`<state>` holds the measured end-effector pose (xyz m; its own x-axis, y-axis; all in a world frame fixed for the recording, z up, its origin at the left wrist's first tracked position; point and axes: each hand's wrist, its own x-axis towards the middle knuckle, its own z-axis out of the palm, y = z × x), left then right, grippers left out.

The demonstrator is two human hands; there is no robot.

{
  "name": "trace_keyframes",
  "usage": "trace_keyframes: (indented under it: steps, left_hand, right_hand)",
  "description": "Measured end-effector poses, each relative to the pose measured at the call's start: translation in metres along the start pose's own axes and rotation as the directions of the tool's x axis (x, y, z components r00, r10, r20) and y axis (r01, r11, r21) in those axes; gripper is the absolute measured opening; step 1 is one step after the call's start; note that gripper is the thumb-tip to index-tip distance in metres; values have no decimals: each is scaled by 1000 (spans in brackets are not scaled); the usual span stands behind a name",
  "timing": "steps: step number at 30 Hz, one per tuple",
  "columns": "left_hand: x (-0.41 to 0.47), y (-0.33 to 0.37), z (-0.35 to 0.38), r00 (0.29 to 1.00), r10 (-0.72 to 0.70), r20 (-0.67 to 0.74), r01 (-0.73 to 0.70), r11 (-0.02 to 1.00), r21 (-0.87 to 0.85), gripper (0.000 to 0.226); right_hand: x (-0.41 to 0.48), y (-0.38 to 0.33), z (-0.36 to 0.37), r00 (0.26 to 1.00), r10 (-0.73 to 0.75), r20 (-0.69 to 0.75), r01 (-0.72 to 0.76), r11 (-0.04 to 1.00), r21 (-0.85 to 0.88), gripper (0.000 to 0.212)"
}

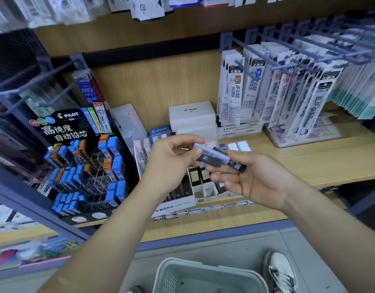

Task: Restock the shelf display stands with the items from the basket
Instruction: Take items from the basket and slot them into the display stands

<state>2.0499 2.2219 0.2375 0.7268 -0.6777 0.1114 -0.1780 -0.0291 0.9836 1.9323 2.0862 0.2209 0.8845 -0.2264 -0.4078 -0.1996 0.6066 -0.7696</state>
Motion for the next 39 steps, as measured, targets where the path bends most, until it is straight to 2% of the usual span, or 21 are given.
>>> trace_keyframes:
  steps: [4, 7, 10, 12, 15, 19, 22, 24, 27, 30, 32, 33, 36, 39]
  left_hand:
    - [2, -2, -7, 996, -61, -64, 50, 985, -163, 16]
    - [-4, -6, 6, 990, -54, -127, 38, 991, -129, 14]
    - [-12, -13, 24, 982, -41, -187, 25, 996, -90, 16]
    - [-15, -14, 29, 973, -68, -219, 45, 993, -110, 11]
    - [-15, -12, 26, 962, -133, -237, 92, 980, -177, 5]
    - [-12, -11, 14, 965, -121, -233, 118, 993, -26, 4]
    - [-11, -8, 0, 978, -162, -129, 175, 979, 101, 5]
    - [-7, -4, -14, 978, -196, -70, 200, 979, 44, 11]
    - [-3, 3, -36, 985, -170, 38, 170, 985, 3, 21]
    - [-5, 7, -44, 975, -152, 163, 124, 977, 172, 21]
    - [-6, 9, -46, 978, -144, 153, 99, 958, 270, 19]
    - [-6, 10, -48, 983, -134, 122, 93, 951, 295, 17]
    - [-2, 16, -66, 997, -52, -60, 67, 958, 280, 9]
    - [4, 18, -96, 969, 33, -243, 31, 967, 254, 10]
  right_hand:
    - [-4, -3, 0, 996, 25, 82, -21, 998, -51, 33]
    - [-2, 1, 7, 990, 9, 140, 0, 998, -60, 37]
    - [7, 9, 18, 998, -68, 9, 69, 996, -60, 11]
    - [13, 13, 20, 990, -114, -83, 108, 992, -70, 16]
    - [17, 12, 20, 987, -123, -102, 119, 992, -48, 17]
    - [19, 13, 23, 986, -134, -96, 129, 990, -53, 11]
    - [21, 14, 24, 981, -171, -91, 155, 975, -159, 10]
    - [20, 14, 26, 974, -220, -61, 188, 923, -336, 15]
    - [16, 16, 33, 968, -252, 11, 212, 789, -577, 18]
    - [16, 18, 40, 960, -259, 107, 253, 637, -728, 17]
    - [17, 20, 45, 955, -257, 145, 270, 560, -784, 15]
    - [17, 21, 46, 958, -255, 133, 262, 584, -768, 14]
    - [18, 16, 46, 970, -242, -10, 186, 772, -608, 13]
    - [20, 8, 38, 959, -241, -147, 163, 898, -409, 12]
